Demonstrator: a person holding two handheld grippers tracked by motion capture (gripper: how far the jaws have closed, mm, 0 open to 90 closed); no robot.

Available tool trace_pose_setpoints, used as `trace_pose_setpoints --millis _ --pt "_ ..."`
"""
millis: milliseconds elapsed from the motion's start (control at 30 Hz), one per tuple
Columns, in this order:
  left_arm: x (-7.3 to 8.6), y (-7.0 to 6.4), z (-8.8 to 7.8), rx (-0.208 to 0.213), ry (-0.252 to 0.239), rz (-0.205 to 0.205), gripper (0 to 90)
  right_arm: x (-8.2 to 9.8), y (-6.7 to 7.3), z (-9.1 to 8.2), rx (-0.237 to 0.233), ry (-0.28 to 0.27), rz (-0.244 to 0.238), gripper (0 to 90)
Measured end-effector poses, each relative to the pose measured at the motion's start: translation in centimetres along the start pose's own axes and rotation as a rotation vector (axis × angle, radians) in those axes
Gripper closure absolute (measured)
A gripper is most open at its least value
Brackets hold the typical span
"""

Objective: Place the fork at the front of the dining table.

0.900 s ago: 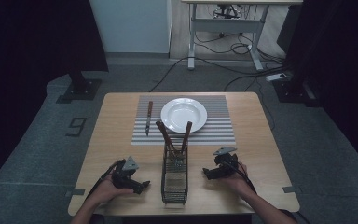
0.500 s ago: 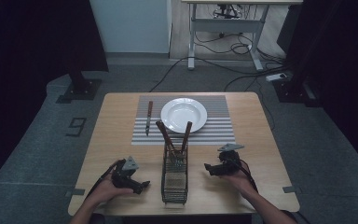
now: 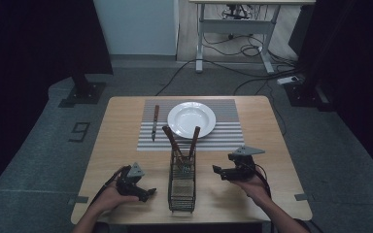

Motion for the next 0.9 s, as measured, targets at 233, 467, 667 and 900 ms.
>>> trace_pose_setpoints --millis 233,467,667,900 --pt "0.0 0.0 0.0 0.0 0.001 0.001 0.0 -2.5 0.9 -1.5 -0.036 -0.07 -0.01 16.8" --pt "0.0 0.0 0.0 0.0 0.0 0.0 0.0 -5.5 1.7 -2.7 -0.062 -0.132 -0.02 20.0" --pt "0.0 0.0 0.0 0.0 0.0 0.0 0.0 -7.4 2.7 -2.3 -0.099 -0.156 -0.022 26.0" --pt "0.0 0.0 0.0 0.0 0.0 0.001 0.0 -8.5 3.6 -0.9 -0.103 -0.154 -0.049 29.4"
Point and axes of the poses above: each handheld gripper's, and its own axes: z roughly forward along the jaws, x roughly out of its underside, y roughly to its left, the point moved 10 cm from there along z, roughly forward along the jaws, and after that the axes turned 7 degrees about x, right-handed, at the moved point
